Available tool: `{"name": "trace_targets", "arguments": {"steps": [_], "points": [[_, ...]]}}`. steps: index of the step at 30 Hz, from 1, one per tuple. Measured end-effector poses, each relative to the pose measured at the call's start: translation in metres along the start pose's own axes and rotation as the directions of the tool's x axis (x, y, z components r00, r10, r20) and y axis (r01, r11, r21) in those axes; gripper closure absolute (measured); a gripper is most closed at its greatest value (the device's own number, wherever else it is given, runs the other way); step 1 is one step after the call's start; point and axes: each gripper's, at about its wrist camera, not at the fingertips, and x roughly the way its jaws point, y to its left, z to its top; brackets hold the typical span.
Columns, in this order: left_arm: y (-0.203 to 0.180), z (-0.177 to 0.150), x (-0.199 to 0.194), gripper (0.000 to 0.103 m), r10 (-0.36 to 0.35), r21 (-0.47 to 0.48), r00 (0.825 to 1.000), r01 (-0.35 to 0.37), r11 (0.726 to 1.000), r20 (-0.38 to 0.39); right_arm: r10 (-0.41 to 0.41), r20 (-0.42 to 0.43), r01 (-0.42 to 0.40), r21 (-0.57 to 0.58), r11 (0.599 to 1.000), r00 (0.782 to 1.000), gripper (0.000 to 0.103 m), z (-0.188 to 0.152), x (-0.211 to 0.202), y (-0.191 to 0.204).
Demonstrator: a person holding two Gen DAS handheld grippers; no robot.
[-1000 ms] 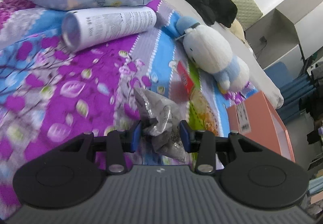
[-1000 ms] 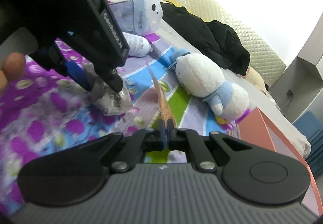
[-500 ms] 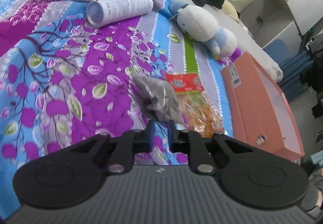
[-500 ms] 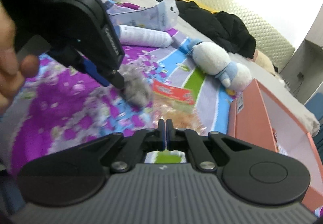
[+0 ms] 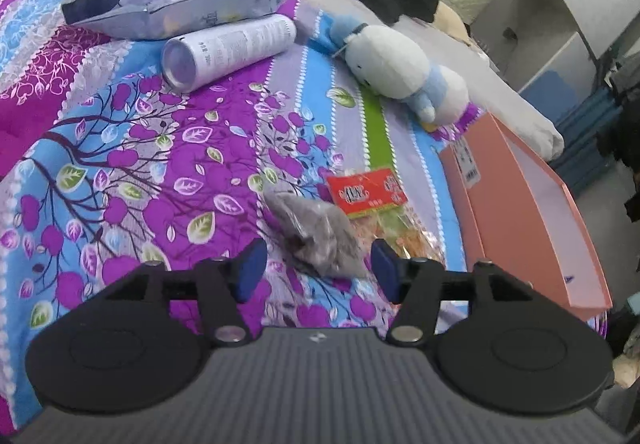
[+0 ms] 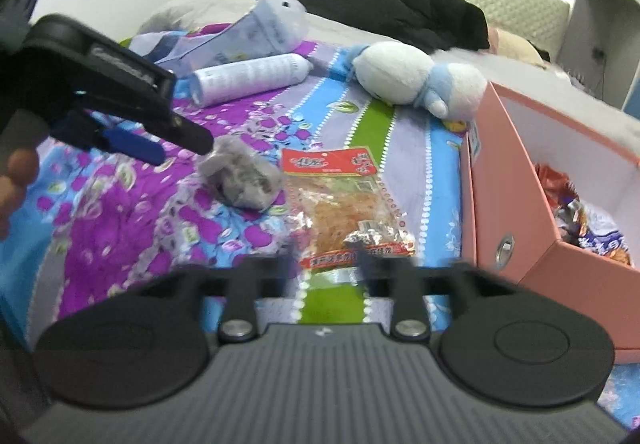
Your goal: Organize snacks
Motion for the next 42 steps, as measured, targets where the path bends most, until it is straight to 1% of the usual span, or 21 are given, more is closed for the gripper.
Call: {"name": "trace_targets", "arguments": {"steps": [1, 5, 6, 7, 9, 13, 15, 17, 18, 21, 23, 25, 27, 32, 34, 35, 36, 37, 38, 40, 42], "points": [[0.002, 0.002, 0.003, 0.036, -0.006, -0.013, 1.0, 0.006, 1.0, -0.004, 0.007, 0.012, -0.007, 0.002, 1.0, 1.0, 0.034, 0.0, 0.002, -0.002], [0.007, 0.012, 0.018, 0.035, -0.025, -0.059, 1.0, 0.024, 0.998, -0.018, 0.027, 0.017, -0.027, 0.019, 0.999, 1.0, 0.033, 0.005, 0.017, -0.007], [0.008, 0.015, 0.022, 0.034, -0.03, -0.072, 0.999, 0.028, 0.997, -0.026, 0.033, 0.014, -0.033, 0.026, 0.999, 0.999, 0.027, 0.008, 0.023, -0.009], [0.008, 0.017, 0.026, 0.034, -0.034, -0.08, 0.999, 0.031, 0.996, -0.036, 0.041, 0.015, -0.041, 0.032, 0.999, 0.999, 0.018, 0.009, 0.029, -0.01], [0.006, 0.019, 0.033, 0.034, -0.039, -0.079, 0.998, 0.036, 0.996, -0.046, 0.049, 0.013, -0.049, 0.04, 0.998, 0.999, 0.014, 0.012, 0.043, -0.013], [-0.002, 0.022, 0.045, 0.034, -0.043, -0.044, 0.997, 0.04, 0.998, -0.068, 0.06, -0.024, -0.059, 0.046, 0.997, 0.998, 0.014, 0.016, 0.071, -0.019], [-0.006, 0.023, 0.052, 0.034, -0.02, -0.021, 0.996, 0.018, 1.0, -0.081, 0.058, -0.039, -0.056, 0.045, 0.997, 0.998, 0.014, 0.018, 0.082, -0.022], [-0.007, 0.023, 0.057, 0.034, 0.005, -0.004, 0.996, -0.005, 1.0, -0.092, 0.026, -0.044, -0.024, 0.048, 0.999, 0.999, 0.014, 0.02, 0.091, -0.027], [-0.007, 0.023, 0.06, 0.034, 0.009, 0.002, 0.995, -0.009, 1.0, -0.096, 0.029, -0.054, -0.026, 0.057, 0.998, 0.998, 0.014, 0.021, 0.095, -0.03], [-0.003, 0.023, 0.067, 0.035, 0.021, -0.007, 0.994, -0.022, 1.0, -0.11, 0.097, -0.109, -0.088, 0.09, 0.992, 0.989, 0.013, 0.021, 0.11, -0.04], [-0.002, 0.022, 0.069, 0.035, 0.021, -0.009, 0.993, -0.022, 1.0, -0.114, 0.14, -0.127, -0.131, 0.075, 0.989, 0.982, 0.011, 0.02, 0.116, -0.039], [-0.003, 0.02, 0.072, 0.035, 0.027, 0.001, 0.992, -0.027, 1.0, -0.12, 0.145, -0.133, -0.142, 0.029, 0.989, 0.98, 0.011, 0.018, 0.117, -0.033], [-0.005, 0.019, 0.075, 0.035, 0.026, 0.016, 0.992, -0.024, 1.0, -0.122, 0.147, -0.138, -0.147, 0.007, 0.989, 0.979, 0.011, 0.017, 0.116, -0.029], [-0.007, 0.015, 0.081, 0.035, 0.021, 0.004, 0.993, -0.02, 1.0, -0.113, 0.154, -0.171, -0.151, 0.032, 0.988, 0.973, 0.013, 0.02, 0.12, -0.029], [-0.008, 0.014, 0.081, 0.036, 0.021, -0.003, 0.994, -0.021, 1.0, -0.105, 0.162, -0.169, -0.158, 0.038, 0.987, 0.972, 0.024, 0.019, 0.118, -0.028], [-0.008, 0.013, 0.081, 0.038, 0.022, -0.004, 0.995, -0.023, 1.0, -0.1, 0.17, -0.167, -0.164, 0.044, 0.985, 0.971, 0.028, 0.019, 0.116, -0.028], [-0.008, 0.013, 0.08, 0.045, 0.022, -0.008, 0.995, -0.023, 1.0, -0.098, 0.167, -0.167, -0.162, 0.042, 0.986, 0.972, 0.036, 0.02, 0.113, -0.028], [-0.007, 0.013, 0.08, 0.046, 0.017, -0.015, 0.995, -0.019, 1.0, -0.098, 0.161, -0.168, -0.156, 0.039, 0.987, 0.973, 0.047, 0.02, 0.111, -0.027], [-0.006, 0.012, 0.079, 0.048, 0.014, -0.022, 0.995, -0.016, 1.0, -0.094, 0.153, -0.167, -0.148, 0.04, 0.988, 0.974, 0.05, 0.021, 0.109, -0.027], [-0.004, 0.011, 0.076, 0.054, 0.011, -0.034, 0.996, -0.014, 0.999, -0.086, 0.137, -0.165, -0.131, 0.05, 0.99, 0.977, 0.064, 0.021, 0.105, -0.027], [-0.007, 0.01, 0.071, 0.056, 0.032, -0.01, 0.997, -0.033, 0.999, -0.072, 0.126, -0.163, -0.117, 0.063, 0.991, 0.979, 0.071, 0.02, 0.101, -0.029]]}}
